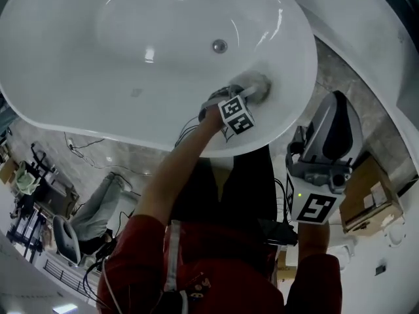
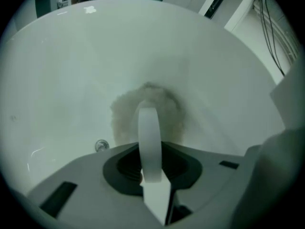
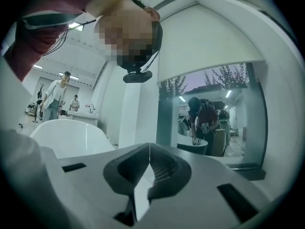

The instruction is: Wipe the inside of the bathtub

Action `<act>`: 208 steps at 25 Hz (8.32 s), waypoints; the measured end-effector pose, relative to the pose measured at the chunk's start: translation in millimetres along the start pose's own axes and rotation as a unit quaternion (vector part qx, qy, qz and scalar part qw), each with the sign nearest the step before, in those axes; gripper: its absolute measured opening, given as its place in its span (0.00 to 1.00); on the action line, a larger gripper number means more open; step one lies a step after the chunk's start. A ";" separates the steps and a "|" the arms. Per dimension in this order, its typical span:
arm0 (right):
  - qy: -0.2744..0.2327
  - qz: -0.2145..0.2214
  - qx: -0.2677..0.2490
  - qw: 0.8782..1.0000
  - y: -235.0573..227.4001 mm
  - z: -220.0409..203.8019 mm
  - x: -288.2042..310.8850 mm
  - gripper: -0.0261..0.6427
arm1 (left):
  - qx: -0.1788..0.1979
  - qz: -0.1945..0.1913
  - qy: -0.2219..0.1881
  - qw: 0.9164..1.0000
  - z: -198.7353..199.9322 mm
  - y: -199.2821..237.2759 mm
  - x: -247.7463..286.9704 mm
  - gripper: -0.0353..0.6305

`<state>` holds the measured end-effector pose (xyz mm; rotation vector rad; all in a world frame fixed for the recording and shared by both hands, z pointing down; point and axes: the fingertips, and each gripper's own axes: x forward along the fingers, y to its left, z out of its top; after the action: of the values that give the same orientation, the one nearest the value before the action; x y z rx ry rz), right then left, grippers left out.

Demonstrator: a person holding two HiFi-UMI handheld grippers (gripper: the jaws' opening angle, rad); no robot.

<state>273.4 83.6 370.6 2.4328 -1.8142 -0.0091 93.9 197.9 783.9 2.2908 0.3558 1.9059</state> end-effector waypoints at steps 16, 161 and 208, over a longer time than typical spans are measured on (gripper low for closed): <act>0.054 0.062 0.018 0.996 34.3 -100.0 45.4 0.06 | 0.000 0.012 0.059 0.998 -44.3 76.4 102.7 0.19; -0.019 0.110 0.004 0.994 193.4 167.8 51.9 0.06 | -0.215 0.283 -0.271 0.894 -61.5 148.2 -419.7 0.19; -0.181 0.125 0.011 0.975 368.3 479.7 27.4 0.06 | -0.193 0.517 -0.597 0.582 -186.1 90.8 -928.5 0.19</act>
<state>-103.5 -85.7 -71.9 2.3135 -2.2680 -0.4414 -237.7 -147.3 -38.2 2.8575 -1.6090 -0.0882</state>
